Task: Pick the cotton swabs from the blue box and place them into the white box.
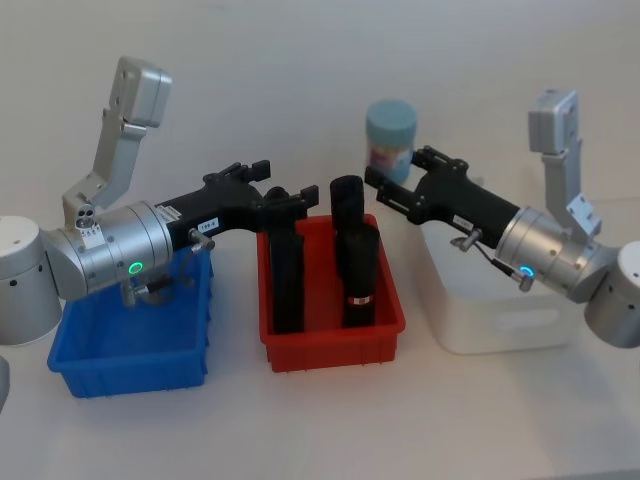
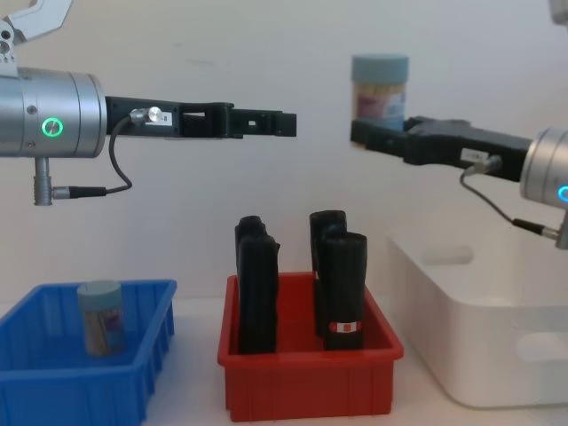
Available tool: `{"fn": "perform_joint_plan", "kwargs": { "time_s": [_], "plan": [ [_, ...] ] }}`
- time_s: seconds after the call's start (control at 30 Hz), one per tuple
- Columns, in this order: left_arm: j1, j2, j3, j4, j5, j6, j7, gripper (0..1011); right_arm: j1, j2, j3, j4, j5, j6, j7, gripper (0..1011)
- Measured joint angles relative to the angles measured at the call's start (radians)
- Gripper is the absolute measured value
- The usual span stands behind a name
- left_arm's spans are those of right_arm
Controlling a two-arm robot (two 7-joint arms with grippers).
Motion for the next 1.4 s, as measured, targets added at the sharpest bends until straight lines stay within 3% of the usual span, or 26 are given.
{"fn": "perform_joint_plan", "kwargs": {
  "time_s": [0.3, 0.7, 1.07, 1.4],
  "plan": [
    [0.000, 0.000, 0.000, 0.000, 0.000, 0.000, 0.000, 1004, -0.069, 0.031, 0.025, -0.106, 0.025, -0.001, -0.145, 642],
    [0.000, 0.000, 0.000, 0.000, 0.000, 0.000, 0.000, 1004, -0.134, 0.057, 0.047, -0.185, 0.029, 0.004, -0.337, 641],
    [0.000, 0.000, 0.000, 0.000, 0.000, 0.000, 0.000, 1004, -0.177, 0.067, 0.058, -0.208, 0.017, 0.040, -0.501, 641],
    [0.000, 0.000, 0.000, 0.000, 0.000, 0.000, 0.000, 1004, -0.197, 0.067, 0.059, -0.198, 0.016, 0.111, -0.576, 641]
  ]
}}
